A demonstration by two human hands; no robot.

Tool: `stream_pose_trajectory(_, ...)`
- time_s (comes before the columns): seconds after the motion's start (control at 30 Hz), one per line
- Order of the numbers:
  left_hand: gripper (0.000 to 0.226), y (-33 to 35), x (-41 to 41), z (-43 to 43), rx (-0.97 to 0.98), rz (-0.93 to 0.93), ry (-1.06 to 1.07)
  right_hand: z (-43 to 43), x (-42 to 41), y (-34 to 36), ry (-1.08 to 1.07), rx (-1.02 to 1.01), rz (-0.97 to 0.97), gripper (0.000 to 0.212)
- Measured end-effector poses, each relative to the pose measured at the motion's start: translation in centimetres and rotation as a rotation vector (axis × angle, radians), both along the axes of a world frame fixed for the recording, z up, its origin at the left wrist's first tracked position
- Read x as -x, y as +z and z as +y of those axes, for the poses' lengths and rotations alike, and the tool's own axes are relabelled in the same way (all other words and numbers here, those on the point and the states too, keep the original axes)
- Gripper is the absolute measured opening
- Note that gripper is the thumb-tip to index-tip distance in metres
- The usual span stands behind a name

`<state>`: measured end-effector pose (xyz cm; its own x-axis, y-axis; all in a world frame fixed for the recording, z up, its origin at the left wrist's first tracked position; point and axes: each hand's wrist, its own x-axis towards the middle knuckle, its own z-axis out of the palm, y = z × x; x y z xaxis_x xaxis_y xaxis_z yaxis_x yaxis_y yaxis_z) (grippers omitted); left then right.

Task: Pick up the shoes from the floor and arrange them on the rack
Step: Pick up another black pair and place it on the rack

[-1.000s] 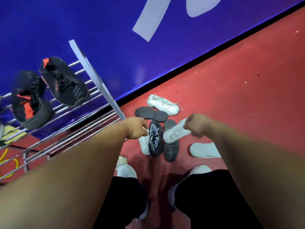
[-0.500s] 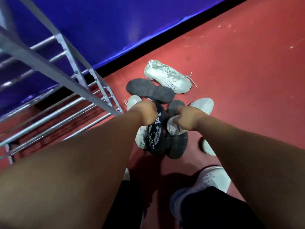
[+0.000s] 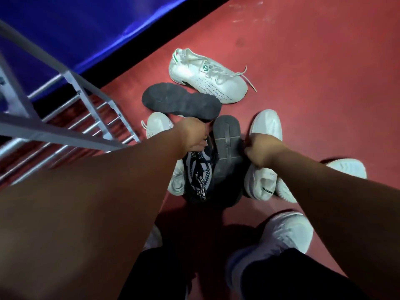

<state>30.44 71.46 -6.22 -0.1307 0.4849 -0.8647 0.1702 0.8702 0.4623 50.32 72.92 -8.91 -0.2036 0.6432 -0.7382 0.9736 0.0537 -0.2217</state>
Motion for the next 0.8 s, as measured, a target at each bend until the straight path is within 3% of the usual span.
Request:
stream_pose_trajectory(0.1,0.011,-1.0,-1.0,-0.7,0.066,-0.077,0.052,-0.1,1.6,-0.6,-0.375,0.117,0.221,0.023)
stream_pose_trajectory(0.17,0.03,-1.6,-1.3,-0.9,0.097,-0.122,0.077,0.0,2.4,-1.0,-0.59,0.231,0.288,0.028)
stream_pose_trajectory(0.3,0.031,-1.8,-0.9,-1.1,0.099,-0.143,0.075,0.0,2.6,-1.3,-0.913,0.346,0.407,0.033)
stream_pose_trajectory(0.47,0.043,-2.1,-1.0,-1.4,0.118,-0.184,0.016,0.5,0.9,-0.9,-1.015,0.404,0.537,0.032)
stream_pose_trajectory(0.63,0.032,-2.2,-1.3,-1.6,0.061,-0.285,0.069,0.6,3.7,1.3,-0.81,0.681,0.665,0.02)
stream_pose_trajectory(0.73,0.021,-2.8,-0.3,-1.7,0.018,-0.287,0.157,0.7,4.2,1.4,-0.817,0.608,0.655,0.019)
stream_pose_trajectory(0.8,0.012,-3.0,0.1,-1.7,0.013,-0.275,0.188,0.8,3.4,0.6,-0.955,0.428,0.65,0.012)
